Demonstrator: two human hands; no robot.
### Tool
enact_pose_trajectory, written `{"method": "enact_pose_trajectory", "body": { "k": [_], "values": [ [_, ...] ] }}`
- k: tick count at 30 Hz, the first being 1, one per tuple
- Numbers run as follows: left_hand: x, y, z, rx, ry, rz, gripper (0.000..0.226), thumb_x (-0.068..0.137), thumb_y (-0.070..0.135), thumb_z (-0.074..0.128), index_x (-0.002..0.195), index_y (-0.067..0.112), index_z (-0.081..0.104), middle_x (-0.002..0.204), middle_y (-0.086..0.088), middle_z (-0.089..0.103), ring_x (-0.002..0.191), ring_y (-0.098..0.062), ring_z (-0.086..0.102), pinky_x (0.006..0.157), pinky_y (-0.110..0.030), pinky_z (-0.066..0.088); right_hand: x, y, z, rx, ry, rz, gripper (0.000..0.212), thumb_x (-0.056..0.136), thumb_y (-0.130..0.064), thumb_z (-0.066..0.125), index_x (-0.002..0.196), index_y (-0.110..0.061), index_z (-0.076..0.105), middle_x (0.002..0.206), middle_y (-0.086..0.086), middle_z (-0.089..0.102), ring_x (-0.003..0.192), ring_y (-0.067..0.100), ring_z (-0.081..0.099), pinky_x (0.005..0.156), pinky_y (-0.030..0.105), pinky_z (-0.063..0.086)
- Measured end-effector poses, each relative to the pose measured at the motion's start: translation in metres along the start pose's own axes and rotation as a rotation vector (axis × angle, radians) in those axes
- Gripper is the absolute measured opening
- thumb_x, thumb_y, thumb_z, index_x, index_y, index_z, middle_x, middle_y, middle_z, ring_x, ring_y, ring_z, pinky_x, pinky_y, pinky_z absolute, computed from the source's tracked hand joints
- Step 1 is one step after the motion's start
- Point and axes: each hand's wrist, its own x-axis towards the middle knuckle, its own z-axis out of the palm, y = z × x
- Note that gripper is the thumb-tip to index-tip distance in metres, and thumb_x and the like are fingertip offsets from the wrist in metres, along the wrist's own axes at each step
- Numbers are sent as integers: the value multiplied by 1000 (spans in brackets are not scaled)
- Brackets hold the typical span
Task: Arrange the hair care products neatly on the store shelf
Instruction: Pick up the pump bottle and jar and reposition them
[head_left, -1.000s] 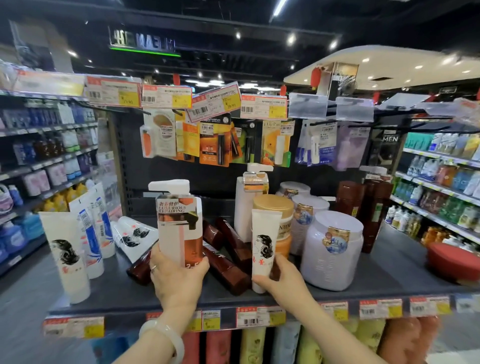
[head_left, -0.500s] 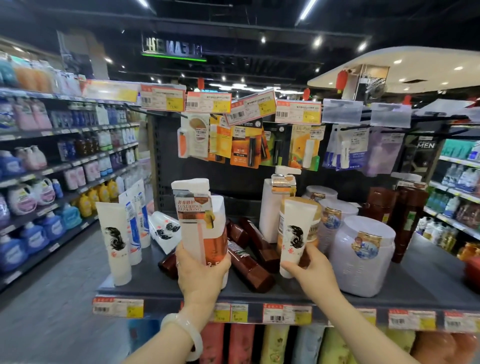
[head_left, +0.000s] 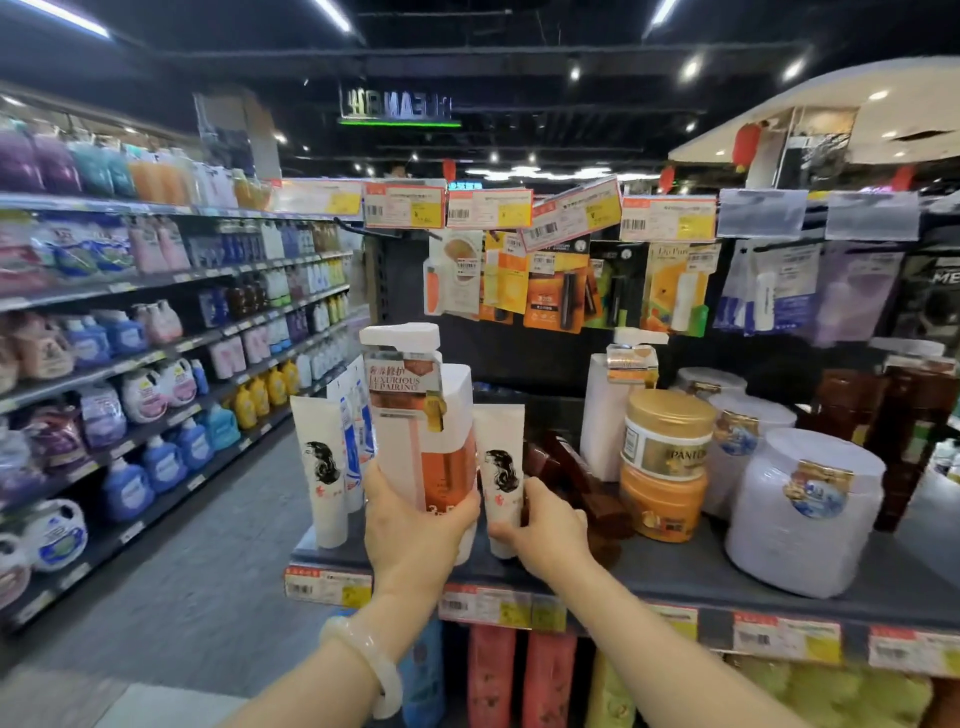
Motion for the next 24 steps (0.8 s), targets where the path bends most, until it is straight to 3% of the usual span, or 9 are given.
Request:
{"method": "enact_pose_trajectory", "body": {
  "k": [2,6,11,14,17,21,24],
  "values": [
    [-1,0,-6,-3,-2,11,90,55,31,83,127,20,31,118,1,53,108,-20,51,96,-37,43,5,-3,5,-58,10,24,43,80,-43,61,113,-18,48,116,2,64,112,25,56,96,39,34],
    [-2,4,-14,9,26,23,88,57,24,84,128,17,32,111,5,48,101,-13,46,89,-28,38,12,-4,7,-38,-26,38,51,77,-43,66,114,-14,47,119,7,62,113,28,55,96,41,42],
    [-4,7,-17,21,19,35,90,57,24,84,129,18,31,112,4,48,105,-17,47,93,-34,40,12,-8,5,-31,-54,70,60,71,-41,73,119,-17,47,121,6,60,114,28,55,94,44,47],
    [-8,9,-14,25,5,30,91,57,25,84,129,17,30,120,-3,51,112,-24,50,96,-40,42,10,-8,3,27,-98,62,60,69,-35,75,118,-15,47,120,6,60,113,27,55,94,44,48],
    [-13,10,-10,14,-9,29,89,57,27,84,127,18,31,121,-4,52,112,-25,50,97,-41,43,5,-3,-6,146,-103,-11,47,73,-20,73,115,-16,51,114,3,62,103,18,58,91,36,50],
    [-21,11,-3,-24,-29,18,92,55,27,84,129,20,30,119,-2,51,110,-23,50,96,-36,42,-7,11,-34,256,166,-109,26,83,-7,60,108,-15,58,94,-3,63,88,13,60,80,27,51],
    [-31,17,3,-47,-39,10,85,56,26,84,124,21,34,108,5,50,99,-15,48,88,-27,38,-12,28,-53,316,346,-112,20,85,-3,56,100,-16,58,78,-10,56,76,12,57,72,24,48]
  ]
}}
